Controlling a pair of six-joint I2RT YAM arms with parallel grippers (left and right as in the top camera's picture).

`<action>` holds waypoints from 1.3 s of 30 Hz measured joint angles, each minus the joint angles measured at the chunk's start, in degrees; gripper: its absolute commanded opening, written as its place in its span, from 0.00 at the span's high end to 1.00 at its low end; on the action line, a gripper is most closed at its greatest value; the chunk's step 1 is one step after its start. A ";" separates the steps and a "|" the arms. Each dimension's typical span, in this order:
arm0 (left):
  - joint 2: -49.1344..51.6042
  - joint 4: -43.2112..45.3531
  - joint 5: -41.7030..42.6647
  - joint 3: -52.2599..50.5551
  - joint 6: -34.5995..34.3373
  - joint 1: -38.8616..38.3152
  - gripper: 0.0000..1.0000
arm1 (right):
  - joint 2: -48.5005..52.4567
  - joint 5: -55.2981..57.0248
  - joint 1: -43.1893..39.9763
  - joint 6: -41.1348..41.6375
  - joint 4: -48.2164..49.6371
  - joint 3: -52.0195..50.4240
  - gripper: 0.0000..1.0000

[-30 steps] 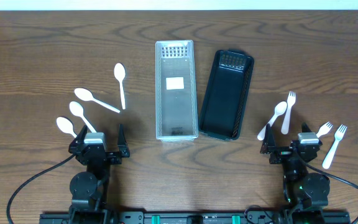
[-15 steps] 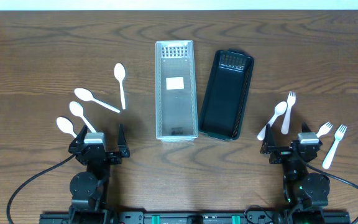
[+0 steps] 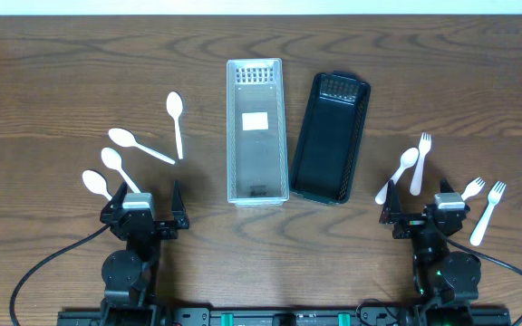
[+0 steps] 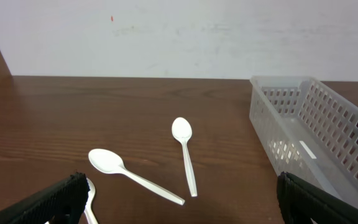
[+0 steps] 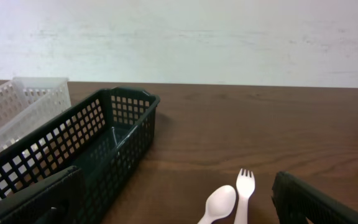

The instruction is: Pack container

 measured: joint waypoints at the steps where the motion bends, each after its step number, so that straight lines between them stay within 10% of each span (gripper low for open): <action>1: 0.00 0.00 0.00 0.00 0.00 0.00 0.02 | 0.00 0.00 0.00 0.00 0.00 0.00 0.01; 32: 0.00 0.46 -1.73 0.00 2.60 0.00 0.02 | -0.02 -0.04 0.00 2.93 0.39 0.00 0.01; 39: 0.72 -0.26 -1.05 1.22 -7.89 0.00 0.02 | 0.52 -0.24 0.00 5.81 -0.59 1.70 0.01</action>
